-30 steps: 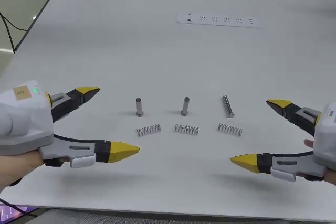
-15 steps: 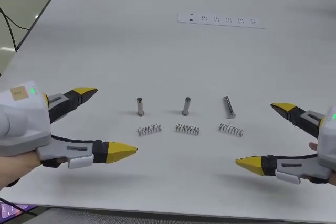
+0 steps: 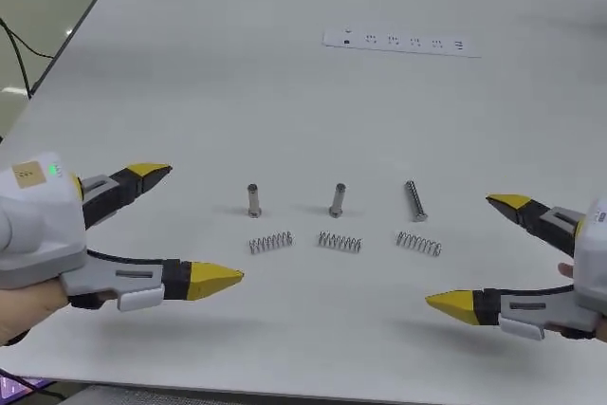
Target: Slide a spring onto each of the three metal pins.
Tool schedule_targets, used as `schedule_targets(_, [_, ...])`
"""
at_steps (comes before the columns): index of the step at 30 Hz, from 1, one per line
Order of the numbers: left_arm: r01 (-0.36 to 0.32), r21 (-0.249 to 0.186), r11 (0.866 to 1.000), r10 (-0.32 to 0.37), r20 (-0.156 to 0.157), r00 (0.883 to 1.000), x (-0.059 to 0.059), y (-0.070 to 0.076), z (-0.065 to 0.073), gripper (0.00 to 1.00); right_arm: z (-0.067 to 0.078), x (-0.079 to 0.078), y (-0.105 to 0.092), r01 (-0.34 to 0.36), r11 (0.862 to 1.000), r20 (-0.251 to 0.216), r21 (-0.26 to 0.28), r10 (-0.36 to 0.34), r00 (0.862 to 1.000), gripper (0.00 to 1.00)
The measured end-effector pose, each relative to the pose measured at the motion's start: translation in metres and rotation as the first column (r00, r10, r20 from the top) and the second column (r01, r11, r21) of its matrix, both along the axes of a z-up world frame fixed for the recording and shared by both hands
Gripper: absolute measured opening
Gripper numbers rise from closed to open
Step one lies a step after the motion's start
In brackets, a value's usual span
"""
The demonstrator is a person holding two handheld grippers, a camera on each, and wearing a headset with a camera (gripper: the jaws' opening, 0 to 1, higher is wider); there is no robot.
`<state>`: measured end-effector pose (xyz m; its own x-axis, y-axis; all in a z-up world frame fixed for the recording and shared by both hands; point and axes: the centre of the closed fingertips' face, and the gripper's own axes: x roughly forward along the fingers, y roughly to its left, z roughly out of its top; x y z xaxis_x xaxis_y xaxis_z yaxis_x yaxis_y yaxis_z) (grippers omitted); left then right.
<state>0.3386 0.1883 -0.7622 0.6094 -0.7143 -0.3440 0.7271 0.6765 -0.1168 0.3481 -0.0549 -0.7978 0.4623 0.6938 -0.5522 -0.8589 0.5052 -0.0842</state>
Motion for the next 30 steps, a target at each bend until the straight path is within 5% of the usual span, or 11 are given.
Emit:
schedule_targets(15, [0.017, -0.001, 1.0, -0.017, -0.005, 1.0, 0.002, -0.004, 0.0, 0.98, 0.002, 0.006, 0.0, 0.01, 1.0, -0.018, 0.016, -0.01, 1.0, 0.87])
schedule_targets(19, [0.019, 0.0, 1.0, -0.019, -0.009, 1.0, 0.002, -0.004, -0.001, 0.98, 0.0, 0.007, 0.006, 0.015, 1.0, -0.068, 0.026, -0.013, 0.998, 0.83])
schedule_targets(30, [0.026, -0.004, 1.0, -0.026, -0.025, 0.999, -0.002, -0.006, -0.005, 0.98, 0.007, 0.032, 0.015, 0.048, 0.999, -0.103, 0.025, -0.045, 0.994, 0.67])
